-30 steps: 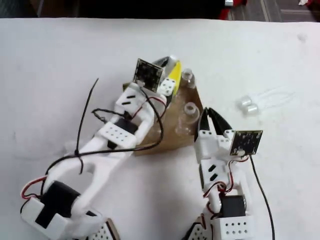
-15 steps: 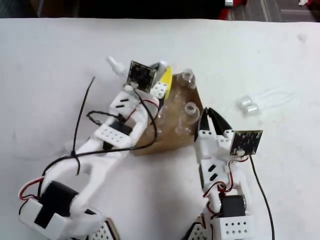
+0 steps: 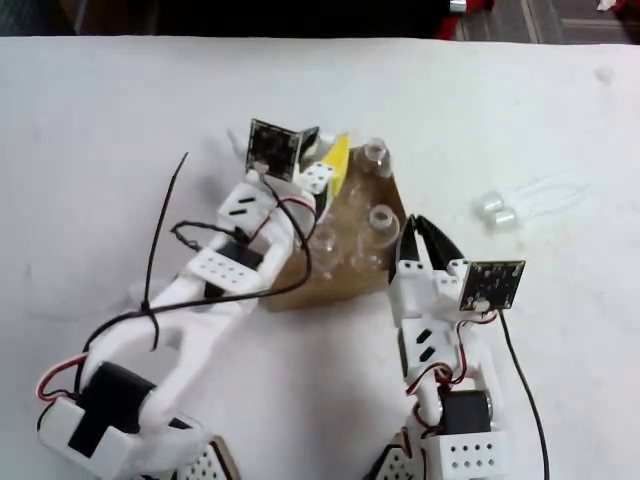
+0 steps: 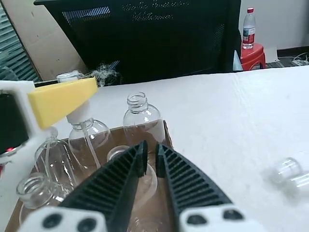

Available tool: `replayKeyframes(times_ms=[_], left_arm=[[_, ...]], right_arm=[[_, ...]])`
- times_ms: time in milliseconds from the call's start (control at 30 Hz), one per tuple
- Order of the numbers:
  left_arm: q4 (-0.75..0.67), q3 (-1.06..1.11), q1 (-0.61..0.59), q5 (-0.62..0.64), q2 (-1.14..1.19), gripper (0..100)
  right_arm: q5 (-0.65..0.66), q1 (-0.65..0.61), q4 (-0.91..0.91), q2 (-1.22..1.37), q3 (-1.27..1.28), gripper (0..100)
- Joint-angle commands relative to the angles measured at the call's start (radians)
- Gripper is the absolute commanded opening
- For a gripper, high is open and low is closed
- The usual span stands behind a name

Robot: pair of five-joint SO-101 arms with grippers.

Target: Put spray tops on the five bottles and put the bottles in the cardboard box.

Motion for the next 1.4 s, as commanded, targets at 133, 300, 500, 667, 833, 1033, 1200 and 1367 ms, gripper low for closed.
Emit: replayKeyframes(times_ms=[133, 300, 500, 667, 833, 1033, 1200, 1367], left_arm=[[0.023, -0.002, -0.035, 0.02, -0.113, 13], [0.206, -0.005, -0.035, 0.061, -0.3, 13], [0.37, -0.005, -0.056, 0.066, -0.47, 13], [0.551, -0.031, -0.193, 0.069, -0.645, 13], [0.914, -0.206, -0.398, 0.207, -0.647, 13], [1.224, -0.399, -0.407, 0.278, -0.447, 13], [1.364, -0.549, -0.367, 0.451, -0.262, 13], [1.445, -0.669, -0.355, 0.473, -0.081, 13]], right_arm=[[0.011, 0.013, -0.025, -0.007, 0.008, 1.8], [0.011, 0.013, -0.025, -0.007, 0.008, 1.8], [0.011, 0.013, -0.025, -0.007, 0.008, 1.8], [0.011, 0.013, -0.025, -0.007, 0.008, 1.8], [0.012, 0.013, -0.025, -0.007, 0.008, 1.8], [0.012, 0.013, -0.025, -0.007, 0.008, 1.8], [0.012, 0.013, -0.025, -0.007, 0.008, 1.8], [0.012, 0.012, -0.024, -0.007, 0.008, 1.8]])
